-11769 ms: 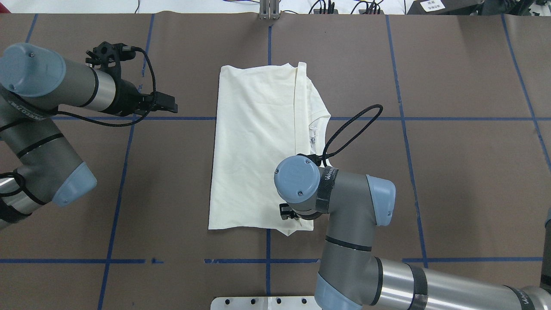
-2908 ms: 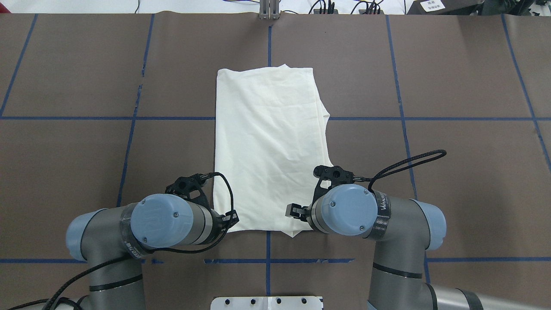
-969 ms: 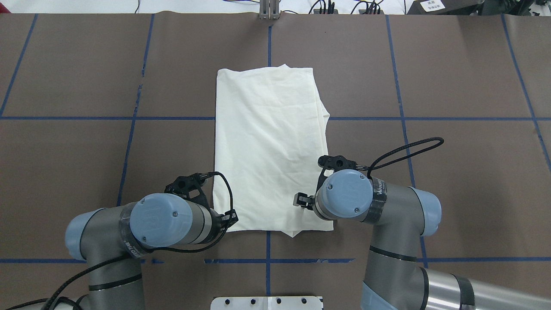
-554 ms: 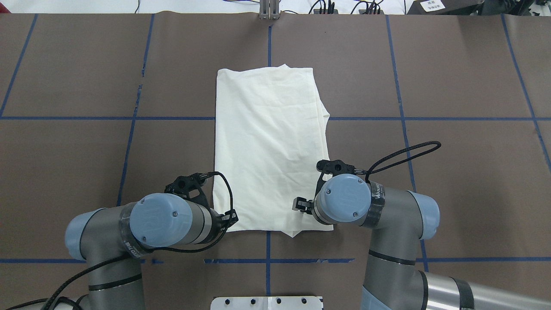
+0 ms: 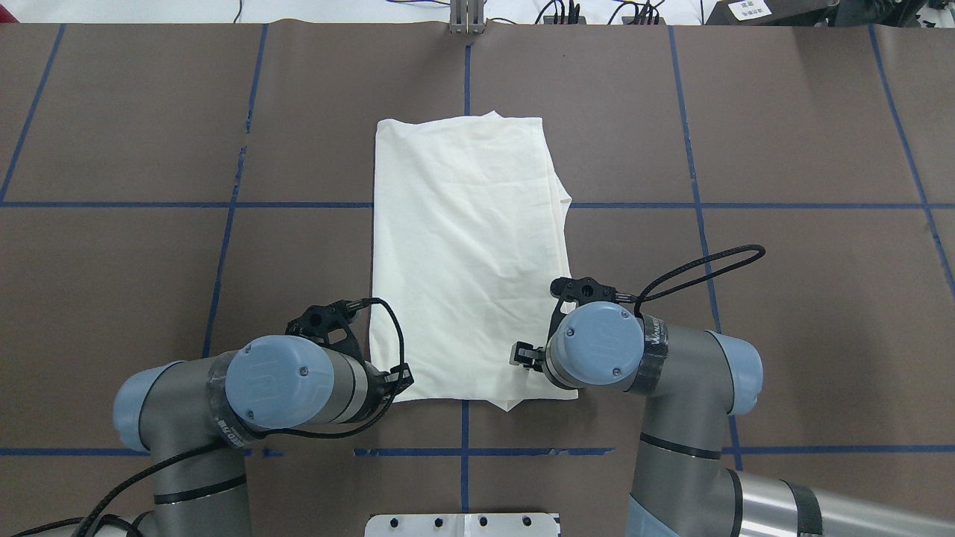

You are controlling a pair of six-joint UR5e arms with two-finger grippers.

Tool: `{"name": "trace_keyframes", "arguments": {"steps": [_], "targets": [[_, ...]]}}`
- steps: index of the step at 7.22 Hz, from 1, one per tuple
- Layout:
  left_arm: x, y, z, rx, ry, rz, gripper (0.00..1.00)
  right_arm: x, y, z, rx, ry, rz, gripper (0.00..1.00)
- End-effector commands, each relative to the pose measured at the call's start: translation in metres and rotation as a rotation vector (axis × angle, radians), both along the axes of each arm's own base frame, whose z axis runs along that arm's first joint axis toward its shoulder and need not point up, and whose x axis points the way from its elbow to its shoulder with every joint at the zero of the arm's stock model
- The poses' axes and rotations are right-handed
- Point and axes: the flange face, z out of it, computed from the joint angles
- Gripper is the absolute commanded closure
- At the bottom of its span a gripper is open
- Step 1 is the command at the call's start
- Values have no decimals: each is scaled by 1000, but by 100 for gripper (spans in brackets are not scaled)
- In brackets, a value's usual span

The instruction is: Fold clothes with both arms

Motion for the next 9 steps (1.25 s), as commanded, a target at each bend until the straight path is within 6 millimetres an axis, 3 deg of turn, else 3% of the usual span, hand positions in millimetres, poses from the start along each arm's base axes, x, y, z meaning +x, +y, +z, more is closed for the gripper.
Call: {"name": "trace_keyframes", "arguments": {"steps": [1, 2, 4, 9], "targets": [[0, 0, 1, 0, -3, 1, 100, -1, 1, -1, -5, -4, -6, 76], [0, 0, 1, 0, -3, 1, 100, -1, 1, -2, -6, -6, -9, 90], [0, -1, 3, -1, -4, -1, 100, 1, -3, -6, -8, -13, -5, 100], [0, -1, 3, 12, -6, 8, 100, 2, -10, -22, -10, -41, -2, 100]]}}
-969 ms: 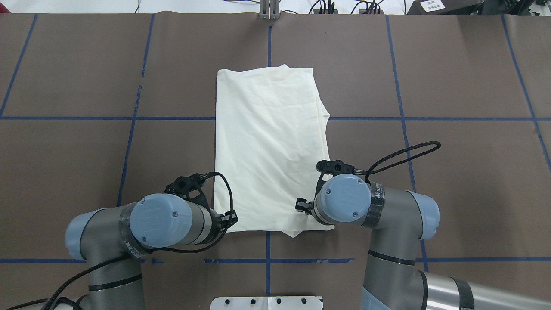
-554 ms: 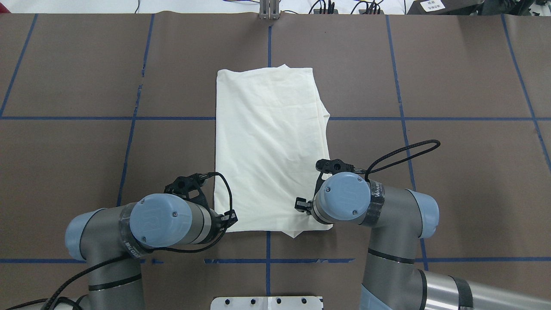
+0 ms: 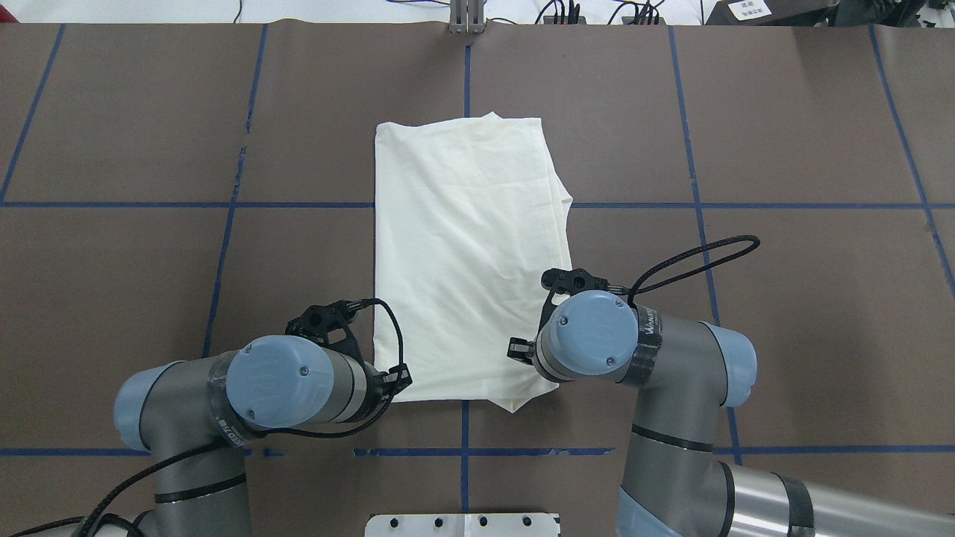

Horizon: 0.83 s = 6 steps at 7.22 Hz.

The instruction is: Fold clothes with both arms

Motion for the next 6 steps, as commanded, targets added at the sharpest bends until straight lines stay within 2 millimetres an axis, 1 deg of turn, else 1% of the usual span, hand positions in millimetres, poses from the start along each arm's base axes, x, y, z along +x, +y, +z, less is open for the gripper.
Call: {"name": "trace_keyframes", "arguments": {"steps": [1, 2, 3, 4, 5, 6], "targets": [[-4, 2, -3, 4, 7, 3, 100, 3, 1, -5, -29, -23, -27, 100], [-17, 7, -17, 14, 39, 7, 100, 9, 4, -12, -31, -44, -34, 100], [-30, 15, -22, 15, 38, 14, 100, 23, 8, -21, -23, -71, -35, 100], [-33, 38, -32, 20, 62, 49, 100, 35, 17, -27, -15, -92, -43, 100], [-31, 56, -38, 23, 74, 81, 100, 49, 37, -28, -27, -117, -84, 100], [-29, 79, -42, 20, 65, 120, 100, 62, 53, -31, -90, -150, -155, 100]]}}
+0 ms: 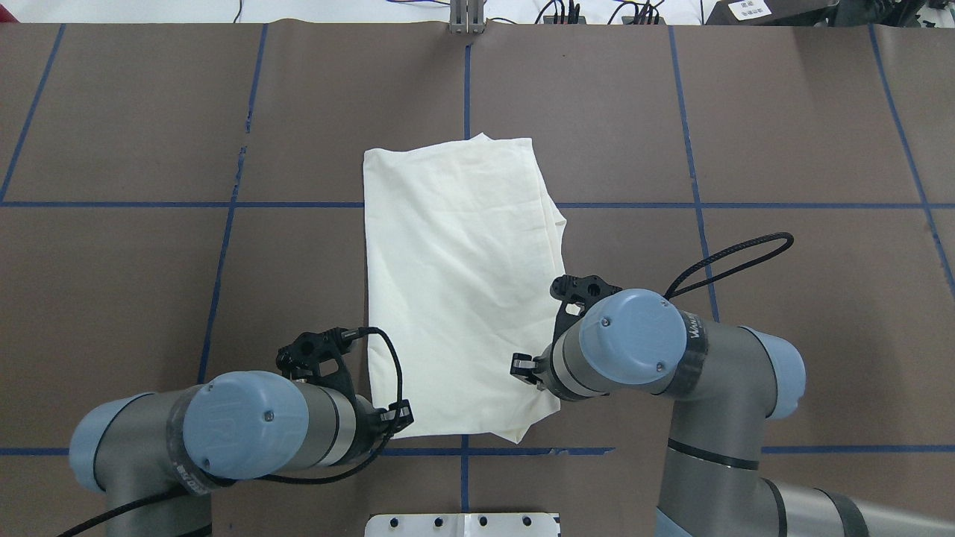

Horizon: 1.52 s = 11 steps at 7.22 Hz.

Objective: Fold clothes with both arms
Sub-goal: 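Lift the shirt's near edge with both grippers and fold it farther from the robot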

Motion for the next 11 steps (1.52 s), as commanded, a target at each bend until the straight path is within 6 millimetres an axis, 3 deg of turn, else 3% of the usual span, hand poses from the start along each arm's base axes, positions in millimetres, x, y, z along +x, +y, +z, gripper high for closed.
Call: {"name": "trace_keyframes", "arguments": {"steps": [1, 2, 3, 5, 6, 8, 10, 11], "targets": [[-9, 47, -18, 1, 2, 79, 100, 20, 29, -9, -66, -52, -102, 100], [-17, 50, -25, 0, 2, 86, 100, 11, 38, -7, -67, -47, -121, 100], [-16, 50, -25, 1, 1, 90, 100, 7, 34, -5, -56, -40, -117, 100], [-23, 25, -28, 35, 4, 65, 100, 19, -12, -5, -34, -70, -30, 100], [-33, -1, -28, 59, 1, 32, 100, 29, -39, -4, -28, -94, 13, 100], [-52, -69, -26, 126, -22, -33, 100, 19, -94, -5, -20, -74, 66, 100], [-52, -133, -38, 144, -29, -61, 100, 6, -139, -20, -34, -74, 100, 100], [-52, -154, -32, 156, -27, -87, 100, 7, -161, -19, -42, -87, 112, 100]]}}
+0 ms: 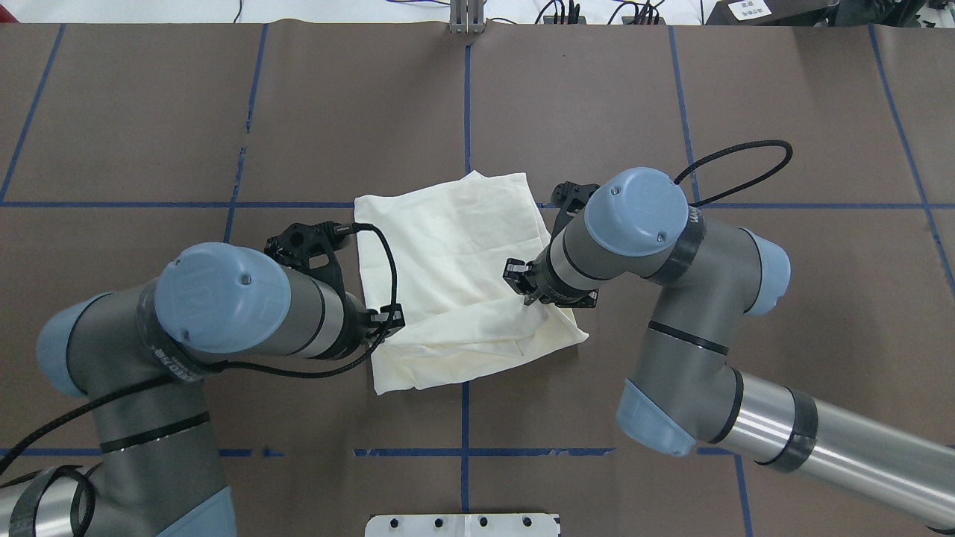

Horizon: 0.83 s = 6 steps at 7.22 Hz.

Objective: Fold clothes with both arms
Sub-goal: 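Lift the shirt's near edge with both grippers and fold it farther from the robot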

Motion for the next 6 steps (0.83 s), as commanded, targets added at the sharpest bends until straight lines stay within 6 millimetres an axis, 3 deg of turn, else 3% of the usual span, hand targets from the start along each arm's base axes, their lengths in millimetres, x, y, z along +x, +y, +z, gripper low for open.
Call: {"name": "trace_keyframes", "arguments": {"steps": [1, 3, 4, 5, 6], "targets": [[0, -52, 12, 23, -1, -52, 100, -3, -49, -2, -8, -19, 35, 100], [3, -114, 20, 55, -49, -88, 100, -11, -105, -23, -41, -20, 52, 100], [5, -148, 31, 88, -53, -106, 100, -28, -137, -30, -53, 12, 62, 100], [10, -178, 49, 111, -64, -120, 100, -35, -157, -23, -54, 21, 70, 100], [16, -197, 59, 130, -52, -133, 100, -37, -172, 1, -65, 25, 72, 100]]}}
